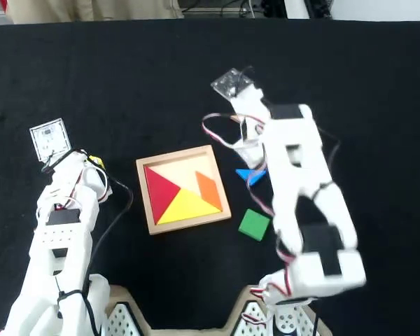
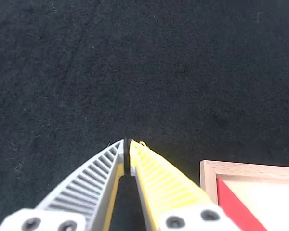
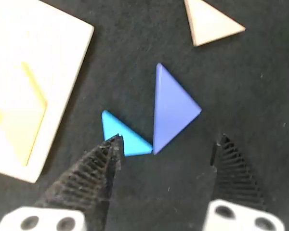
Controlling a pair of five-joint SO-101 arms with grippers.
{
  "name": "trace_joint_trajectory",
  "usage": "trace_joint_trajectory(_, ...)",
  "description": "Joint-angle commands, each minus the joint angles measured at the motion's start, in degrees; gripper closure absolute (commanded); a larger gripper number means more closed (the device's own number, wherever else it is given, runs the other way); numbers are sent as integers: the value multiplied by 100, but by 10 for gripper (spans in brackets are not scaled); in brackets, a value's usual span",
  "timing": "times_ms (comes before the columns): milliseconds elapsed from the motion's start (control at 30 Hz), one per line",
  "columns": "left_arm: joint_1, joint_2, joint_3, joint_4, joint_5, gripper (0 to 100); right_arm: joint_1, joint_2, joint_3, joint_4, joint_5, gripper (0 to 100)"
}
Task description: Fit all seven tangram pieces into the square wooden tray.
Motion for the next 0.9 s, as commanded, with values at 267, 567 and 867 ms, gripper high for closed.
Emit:
trace_joint_trajectory(267, 75, -141, -40, -123, -62, 970, 229, 2035, -2352, 1002, -53, 704)
trace_joint_trajectory(567, 75, -141, -40, -123, -62, 970, 237, 2396, -2396, 809, -53, 705)
trace_joint_trajectory(867, 75, -141, -40, -123, -62, 970, 290, 2589, -2404, 642, -53, 705)
